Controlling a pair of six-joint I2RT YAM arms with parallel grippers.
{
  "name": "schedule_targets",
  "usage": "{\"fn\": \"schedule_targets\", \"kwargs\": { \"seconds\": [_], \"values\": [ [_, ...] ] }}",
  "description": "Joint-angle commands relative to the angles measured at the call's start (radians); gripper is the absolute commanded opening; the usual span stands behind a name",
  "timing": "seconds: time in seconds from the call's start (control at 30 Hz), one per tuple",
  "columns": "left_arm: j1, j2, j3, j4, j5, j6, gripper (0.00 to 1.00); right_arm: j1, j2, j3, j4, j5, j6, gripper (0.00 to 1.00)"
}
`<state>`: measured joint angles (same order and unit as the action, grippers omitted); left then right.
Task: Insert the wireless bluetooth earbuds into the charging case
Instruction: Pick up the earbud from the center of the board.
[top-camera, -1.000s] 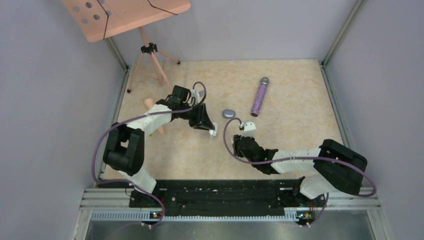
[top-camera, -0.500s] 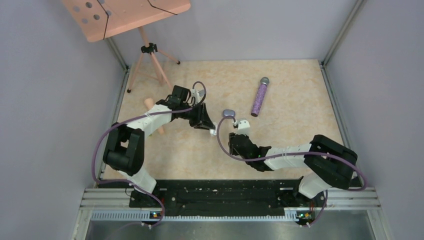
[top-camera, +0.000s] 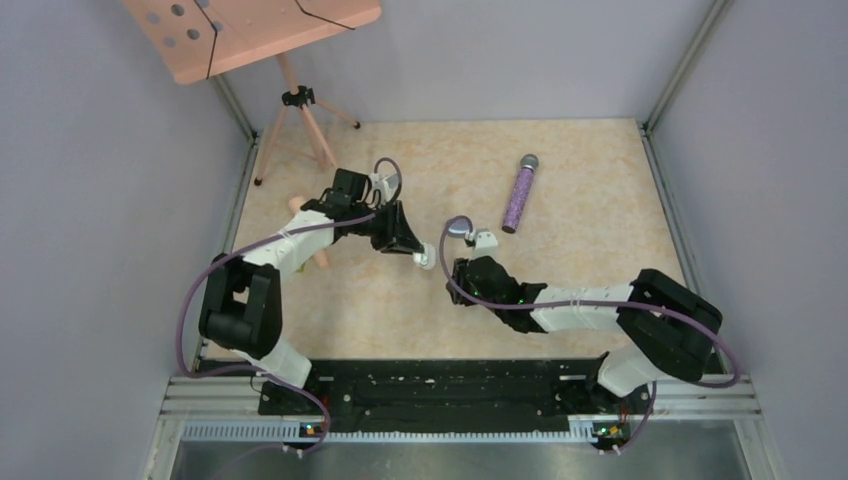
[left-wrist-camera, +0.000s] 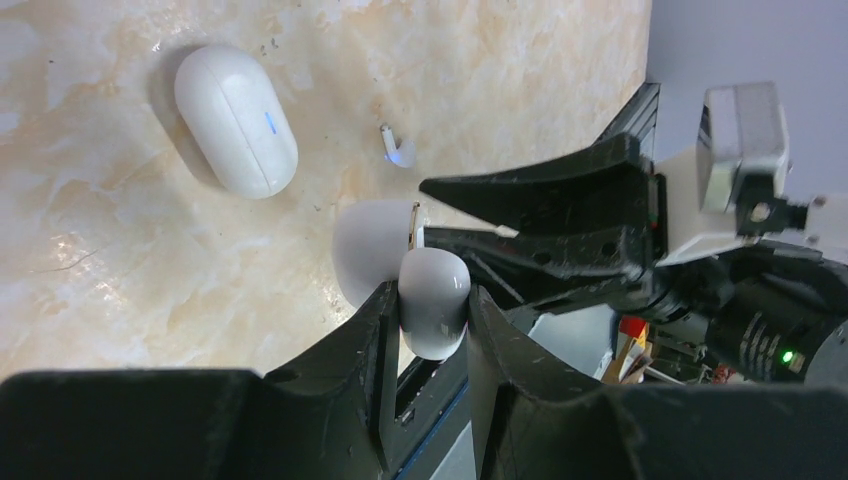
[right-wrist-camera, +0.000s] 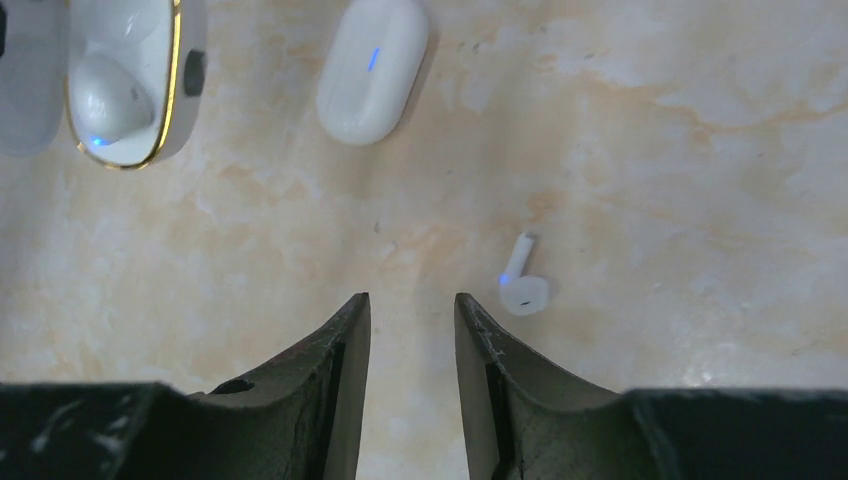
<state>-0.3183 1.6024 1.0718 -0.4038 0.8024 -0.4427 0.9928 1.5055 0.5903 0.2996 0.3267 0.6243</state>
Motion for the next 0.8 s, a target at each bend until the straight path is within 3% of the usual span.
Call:
{"fn": "schedule_targets", "kwargs": {
  "seconds": [0.0,0.27,0.77],
  "values": [
    [0.013,-0.048,-0.015,0.011,0.006,0.013,0.00,-0.096,-0.055,0.006,-0.043,-0.022,-0.065,0.37],
    [0.013,-0.051,-0.020,0.016,0.008,0.010,0.00,-0.148,0.061,0.035,-0.057,-0.157,-0.077,0.45],
    [0.036,-0.074,-0.020,-0.006,-0.015,0.025,0.00,-0.137,0.019,0.051,0.044,-0.440,-0.020,0.46]
  ]
}}
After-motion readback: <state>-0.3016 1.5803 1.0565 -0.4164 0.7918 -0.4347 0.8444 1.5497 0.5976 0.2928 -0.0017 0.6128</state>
